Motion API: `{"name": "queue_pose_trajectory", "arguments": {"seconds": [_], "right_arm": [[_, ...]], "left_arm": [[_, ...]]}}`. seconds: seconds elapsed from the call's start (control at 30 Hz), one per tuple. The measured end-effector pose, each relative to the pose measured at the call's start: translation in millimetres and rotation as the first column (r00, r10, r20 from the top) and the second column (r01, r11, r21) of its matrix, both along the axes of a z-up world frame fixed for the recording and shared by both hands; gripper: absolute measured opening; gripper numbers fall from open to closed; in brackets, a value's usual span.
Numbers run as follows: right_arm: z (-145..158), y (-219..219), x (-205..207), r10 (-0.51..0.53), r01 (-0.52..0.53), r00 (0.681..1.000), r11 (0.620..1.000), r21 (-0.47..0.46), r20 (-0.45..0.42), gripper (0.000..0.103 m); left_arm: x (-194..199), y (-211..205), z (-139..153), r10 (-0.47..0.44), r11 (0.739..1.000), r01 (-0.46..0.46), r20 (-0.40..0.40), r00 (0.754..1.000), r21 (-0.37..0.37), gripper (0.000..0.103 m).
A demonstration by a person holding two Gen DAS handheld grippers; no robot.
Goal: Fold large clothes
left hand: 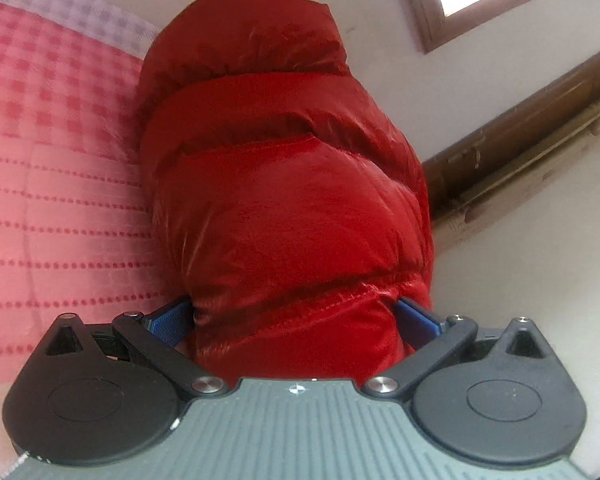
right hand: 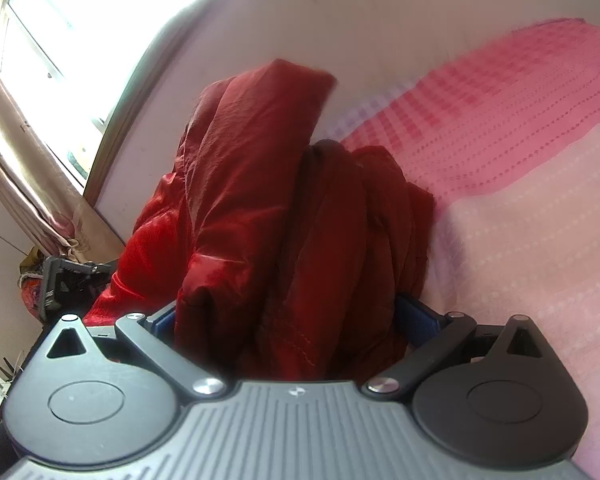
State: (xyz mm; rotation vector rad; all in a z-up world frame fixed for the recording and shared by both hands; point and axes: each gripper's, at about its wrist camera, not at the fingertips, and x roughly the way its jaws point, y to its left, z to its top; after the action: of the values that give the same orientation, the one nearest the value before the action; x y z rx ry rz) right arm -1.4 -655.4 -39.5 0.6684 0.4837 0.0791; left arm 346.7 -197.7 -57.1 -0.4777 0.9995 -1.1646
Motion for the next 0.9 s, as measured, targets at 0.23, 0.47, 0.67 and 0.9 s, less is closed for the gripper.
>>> {"name": "queue_pose_trajectory", "arguments": {"seconds": [0.23, 0.47, 0.67, 0.9], "right_arm": [[7.8, -6.7, 8.4, 0.053, -0.053, 0.998, 0.999, 0.002, -0.019, 0.103], [9.1, 8.1, 14.8, 0.067, -0.067, 0.998, 0.995, -0.074, -0.002, 0.093], [34.4, 32.9, 9.2, 0.060, -0.052, 0.998, 0.977, -0.207, 0.032, 0.055], [44.0, 51.3, 10.2, 0.054, -0.037, 0.996, 0.970, -0.242, 0.064, 0.047]], "left_arm": [[-8.9, -6.7, 8.6, 0.033, 0.997, -0.040, 0.096, 0.995, 0.071, 0.103], [-43.9, -24.6, 25.3, 0.096, 0.979, -0.139, 0.262, 0.960, 0.150, 0.099], [-81.1, -33.9, 45.3, 0.143, 0.951, -0.241, 0.413, 0.899, 0.195, 0.088], [-103.8, -30.1, 62.9, 0.158, 0.920, -0.310, 0.499, 0.852, 0.238, 0.083]]}}
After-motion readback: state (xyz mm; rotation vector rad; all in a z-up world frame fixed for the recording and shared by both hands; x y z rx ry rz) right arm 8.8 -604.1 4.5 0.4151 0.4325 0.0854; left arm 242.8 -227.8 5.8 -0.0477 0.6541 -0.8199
